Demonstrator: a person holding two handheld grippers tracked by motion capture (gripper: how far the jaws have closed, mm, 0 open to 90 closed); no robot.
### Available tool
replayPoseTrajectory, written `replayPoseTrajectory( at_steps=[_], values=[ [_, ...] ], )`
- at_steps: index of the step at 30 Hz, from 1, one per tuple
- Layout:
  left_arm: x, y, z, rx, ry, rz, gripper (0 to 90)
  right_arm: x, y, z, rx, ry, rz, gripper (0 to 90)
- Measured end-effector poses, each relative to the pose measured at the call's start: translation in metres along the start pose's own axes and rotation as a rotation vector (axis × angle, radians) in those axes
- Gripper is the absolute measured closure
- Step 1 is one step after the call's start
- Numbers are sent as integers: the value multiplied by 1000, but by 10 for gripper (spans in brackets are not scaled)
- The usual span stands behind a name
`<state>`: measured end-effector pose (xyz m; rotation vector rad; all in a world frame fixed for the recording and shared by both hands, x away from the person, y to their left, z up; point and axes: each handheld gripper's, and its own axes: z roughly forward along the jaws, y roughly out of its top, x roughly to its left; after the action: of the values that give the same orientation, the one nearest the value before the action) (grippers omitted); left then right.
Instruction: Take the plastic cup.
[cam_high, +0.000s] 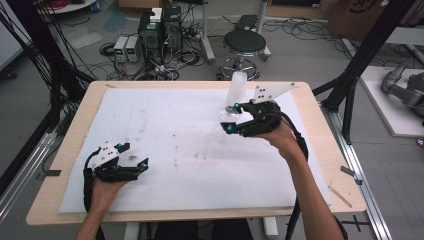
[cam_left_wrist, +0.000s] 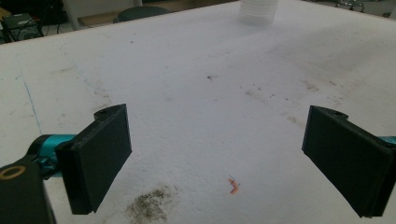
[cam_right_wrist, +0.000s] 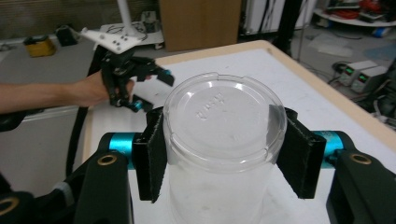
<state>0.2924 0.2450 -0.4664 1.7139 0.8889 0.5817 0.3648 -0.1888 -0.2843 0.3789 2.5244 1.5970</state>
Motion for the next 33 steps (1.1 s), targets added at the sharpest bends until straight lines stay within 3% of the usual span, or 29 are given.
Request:
replayPoseTrajectory(
  at_steps=[13, 33],
  values=[
    [0, 0, 0, -3, 2, 1, 80, 23, -17, 27, 17, 107, -56, 408],
    [0, 0, 0, -4, 3, 2, 80, 30, -35, 28, 27, 127, -67, 410]
  ],
)
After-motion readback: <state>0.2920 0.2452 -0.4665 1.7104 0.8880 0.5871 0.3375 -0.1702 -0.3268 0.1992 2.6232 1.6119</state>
